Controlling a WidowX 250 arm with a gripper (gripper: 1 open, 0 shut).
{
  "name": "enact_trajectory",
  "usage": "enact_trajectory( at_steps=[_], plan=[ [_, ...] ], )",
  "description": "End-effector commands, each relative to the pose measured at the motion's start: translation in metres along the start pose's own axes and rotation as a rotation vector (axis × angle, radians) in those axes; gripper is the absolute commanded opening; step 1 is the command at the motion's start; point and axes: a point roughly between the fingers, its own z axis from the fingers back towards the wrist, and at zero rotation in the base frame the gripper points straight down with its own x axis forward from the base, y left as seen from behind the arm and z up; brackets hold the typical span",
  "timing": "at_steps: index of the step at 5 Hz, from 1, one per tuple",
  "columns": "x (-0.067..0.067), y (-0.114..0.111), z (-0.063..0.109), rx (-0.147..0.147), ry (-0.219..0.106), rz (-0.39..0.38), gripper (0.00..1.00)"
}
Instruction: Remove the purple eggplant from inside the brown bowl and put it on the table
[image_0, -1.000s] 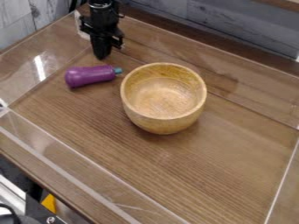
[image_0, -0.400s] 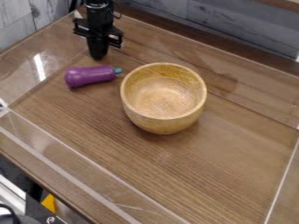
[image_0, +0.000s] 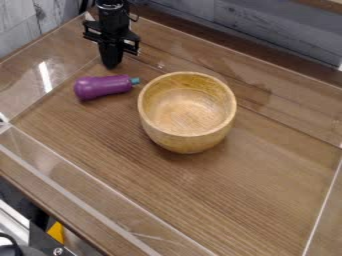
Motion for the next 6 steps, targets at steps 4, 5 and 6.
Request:
enact_trajectory(
  at_steps=[4,5,6],
  plan=[
    [0.013,0.0,0.021,0.038,-0.024,-0.09,0.0],
    [0.019,-0.001,0.024,0.042,-0.021,-0.102,0.0],
    [0.023,-0.002,0.019,0.042,-0.013,-0.073,0.0]
  ],
)
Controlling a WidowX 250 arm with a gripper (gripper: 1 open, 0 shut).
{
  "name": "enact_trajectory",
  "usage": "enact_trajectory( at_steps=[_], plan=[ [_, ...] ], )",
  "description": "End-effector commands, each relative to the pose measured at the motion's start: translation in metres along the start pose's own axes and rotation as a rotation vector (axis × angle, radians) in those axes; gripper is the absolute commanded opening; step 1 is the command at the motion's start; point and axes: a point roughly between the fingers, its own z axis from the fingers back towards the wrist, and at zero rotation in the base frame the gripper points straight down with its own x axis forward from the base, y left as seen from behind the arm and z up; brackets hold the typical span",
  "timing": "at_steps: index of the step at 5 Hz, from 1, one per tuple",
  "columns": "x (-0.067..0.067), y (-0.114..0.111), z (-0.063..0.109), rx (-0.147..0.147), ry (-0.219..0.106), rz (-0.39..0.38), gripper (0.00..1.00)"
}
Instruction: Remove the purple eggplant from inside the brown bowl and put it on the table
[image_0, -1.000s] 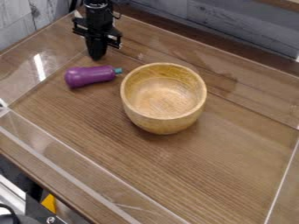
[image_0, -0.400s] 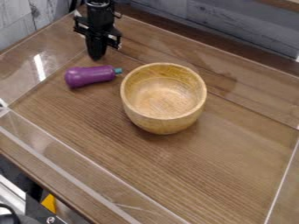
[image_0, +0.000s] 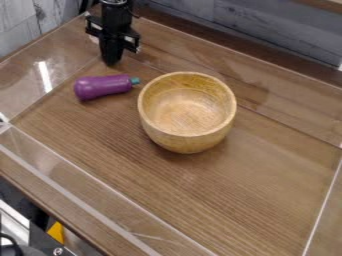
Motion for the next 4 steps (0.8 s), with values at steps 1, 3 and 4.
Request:
enact_trajectory(
  at_steps=[1,3,4],
  plan=[
    [0.0092,0.0014,0.0102,0.02,-0.031,0.035,0.0],
    [0.0086,-0.0017,0.0052,0.025,-0.026,0.023,0.0],
    [0.0078,-0.0019,0.0033,0.025,-0.023,0.029,0.0]
  ],
)
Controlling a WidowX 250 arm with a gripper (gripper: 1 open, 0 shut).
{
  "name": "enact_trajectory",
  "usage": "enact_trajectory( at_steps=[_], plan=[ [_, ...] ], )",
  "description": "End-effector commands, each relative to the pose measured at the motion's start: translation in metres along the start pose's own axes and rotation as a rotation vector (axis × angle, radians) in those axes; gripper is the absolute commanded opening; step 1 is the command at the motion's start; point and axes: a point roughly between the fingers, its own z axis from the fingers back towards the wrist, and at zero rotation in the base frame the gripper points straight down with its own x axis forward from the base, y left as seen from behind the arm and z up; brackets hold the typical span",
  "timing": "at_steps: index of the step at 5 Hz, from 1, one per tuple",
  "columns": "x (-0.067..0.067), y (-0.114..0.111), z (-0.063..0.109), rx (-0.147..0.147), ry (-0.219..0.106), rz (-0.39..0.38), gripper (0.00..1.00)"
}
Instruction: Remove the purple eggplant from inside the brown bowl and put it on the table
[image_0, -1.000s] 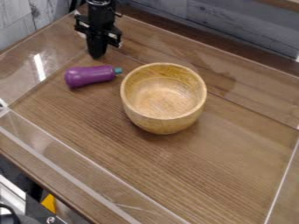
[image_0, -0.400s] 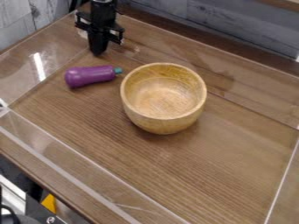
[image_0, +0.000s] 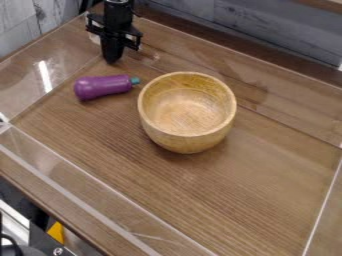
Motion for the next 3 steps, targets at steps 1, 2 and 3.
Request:
enact_trajectory(
  at_steps=[1,2,3],
  plan=[
    [0.0002,0.0001,0.0095,0.012,-0.017,-0.018,0.0],
    [-0.0003,0.0001,0.0133,0.015,-0.018,-0.034,0.0],
    [-0.0031,0.0009,0.0114,0.011,-0.011,0.011,0.0]
  ],
)
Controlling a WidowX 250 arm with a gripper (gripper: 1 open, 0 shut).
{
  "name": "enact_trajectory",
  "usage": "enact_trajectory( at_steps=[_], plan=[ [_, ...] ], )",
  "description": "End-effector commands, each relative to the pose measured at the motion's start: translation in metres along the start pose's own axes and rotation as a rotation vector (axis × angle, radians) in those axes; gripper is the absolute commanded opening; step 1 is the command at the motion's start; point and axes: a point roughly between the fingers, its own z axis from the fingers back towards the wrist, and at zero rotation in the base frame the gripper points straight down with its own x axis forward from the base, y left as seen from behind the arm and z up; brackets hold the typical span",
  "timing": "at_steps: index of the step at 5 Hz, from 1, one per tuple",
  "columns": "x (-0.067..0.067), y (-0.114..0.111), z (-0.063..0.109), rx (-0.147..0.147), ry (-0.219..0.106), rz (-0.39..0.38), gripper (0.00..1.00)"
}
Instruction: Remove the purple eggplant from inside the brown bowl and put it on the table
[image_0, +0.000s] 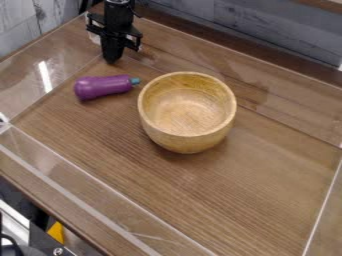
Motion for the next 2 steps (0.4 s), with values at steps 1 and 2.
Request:
enact_trajectory(
  at_steps=[1,2],
  plan=[
    [-0.0026,0.0043,0.0124,0.008,-0.02,0.048,1.0],
    [0.001,0.001,0.0209,0.005,-0.013,0.087,1.0]
  ],
)
